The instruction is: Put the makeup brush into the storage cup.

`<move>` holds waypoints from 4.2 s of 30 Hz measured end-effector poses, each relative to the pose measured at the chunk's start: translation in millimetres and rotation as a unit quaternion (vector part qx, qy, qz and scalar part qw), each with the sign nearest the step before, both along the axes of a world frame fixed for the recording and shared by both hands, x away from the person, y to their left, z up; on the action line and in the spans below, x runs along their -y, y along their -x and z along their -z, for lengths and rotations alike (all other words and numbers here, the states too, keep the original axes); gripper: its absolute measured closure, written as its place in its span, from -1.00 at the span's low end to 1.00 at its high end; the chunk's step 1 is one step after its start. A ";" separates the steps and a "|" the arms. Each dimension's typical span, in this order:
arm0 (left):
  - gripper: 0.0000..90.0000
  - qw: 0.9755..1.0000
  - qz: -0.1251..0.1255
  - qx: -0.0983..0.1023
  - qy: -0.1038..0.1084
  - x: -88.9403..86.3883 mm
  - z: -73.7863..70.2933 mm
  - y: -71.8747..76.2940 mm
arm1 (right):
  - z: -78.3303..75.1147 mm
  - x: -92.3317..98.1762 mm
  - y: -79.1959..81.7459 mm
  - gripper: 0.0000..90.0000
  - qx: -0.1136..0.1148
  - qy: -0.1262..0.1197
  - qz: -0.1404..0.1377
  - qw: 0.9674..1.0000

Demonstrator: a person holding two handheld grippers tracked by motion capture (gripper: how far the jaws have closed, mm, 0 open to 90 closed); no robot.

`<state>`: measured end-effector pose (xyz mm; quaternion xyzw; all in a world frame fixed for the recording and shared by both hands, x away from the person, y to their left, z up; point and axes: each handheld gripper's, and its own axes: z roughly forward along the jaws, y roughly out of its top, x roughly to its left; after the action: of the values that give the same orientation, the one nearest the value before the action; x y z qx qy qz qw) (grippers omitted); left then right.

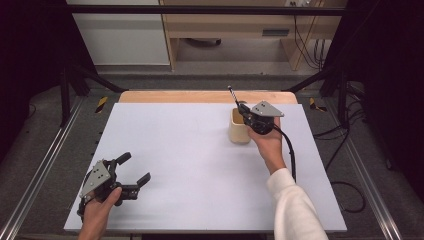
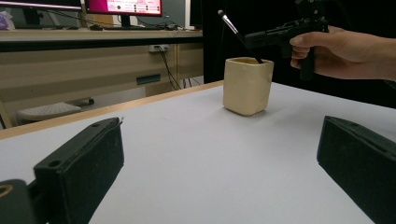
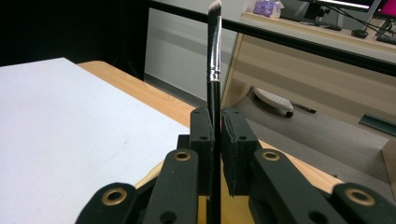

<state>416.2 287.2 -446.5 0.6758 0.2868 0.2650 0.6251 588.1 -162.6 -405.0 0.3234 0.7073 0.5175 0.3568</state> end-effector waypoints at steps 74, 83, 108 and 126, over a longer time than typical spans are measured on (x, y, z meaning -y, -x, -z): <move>-0.99 1.000 -0.001 -0.001 -0.004 0.9 0.0 1.0 | -29.1 28.5 54.0 -0.30 -0.038 -0.064 0.001 0.997; -0.99 1.000 -0.001 0.000 -0.004 0.4 -0.3 1.4 | -25.6 32.4 62.4 -0.65 -0.036 -0.067 0.023 0.997; -1.00 1.000 -0.002 0.000 -0.003 -0.6 -0.5 1.7 | -27.6 53.0 80.7 -0.87 -0.040 -0.088 0.036 0.995; -1.00 1.000 -0.004 0.001 -0.002 -2.2 -0.9 2.4 | -20.9 62.0 93.2 -0.87 -0.037 -0.078 0.039 0.996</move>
<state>413.9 289.4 -445.6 0.6754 0.2885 0.2685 0.6234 494.9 -224.6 -384.2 0.3963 0.6647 0.5443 0.3238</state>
